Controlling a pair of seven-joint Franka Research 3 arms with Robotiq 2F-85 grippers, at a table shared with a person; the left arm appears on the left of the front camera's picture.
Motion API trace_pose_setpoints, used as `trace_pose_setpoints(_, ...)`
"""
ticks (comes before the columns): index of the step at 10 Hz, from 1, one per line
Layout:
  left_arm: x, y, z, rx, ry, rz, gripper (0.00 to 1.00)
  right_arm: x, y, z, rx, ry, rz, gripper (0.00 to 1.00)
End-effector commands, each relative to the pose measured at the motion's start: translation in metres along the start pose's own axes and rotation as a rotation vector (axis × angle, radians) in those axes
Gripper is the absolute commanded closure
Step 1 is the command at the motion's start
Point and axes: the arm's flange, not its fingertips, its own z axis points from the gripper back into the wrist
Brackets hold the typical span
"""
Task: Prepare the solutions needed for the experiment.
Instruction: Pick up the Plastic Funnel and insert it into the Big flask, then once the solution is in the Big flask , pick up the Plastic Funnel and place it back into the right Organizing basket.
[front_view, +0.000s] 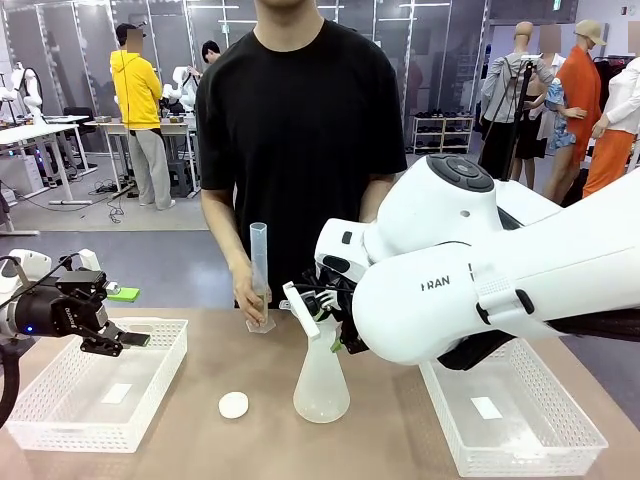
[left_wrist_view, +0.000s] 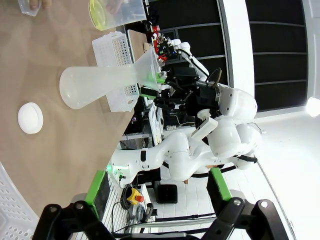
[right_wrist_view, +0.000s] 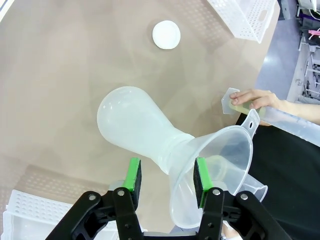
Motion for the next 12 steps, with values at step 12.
trace_pose_setpoints(12, 0.002, -0.003, 0.0, 0.003, -0.002, 0.007, 0.0, -0.001, 0.001, 0.027, -0.01, -0.021, -0.108, 0.33)
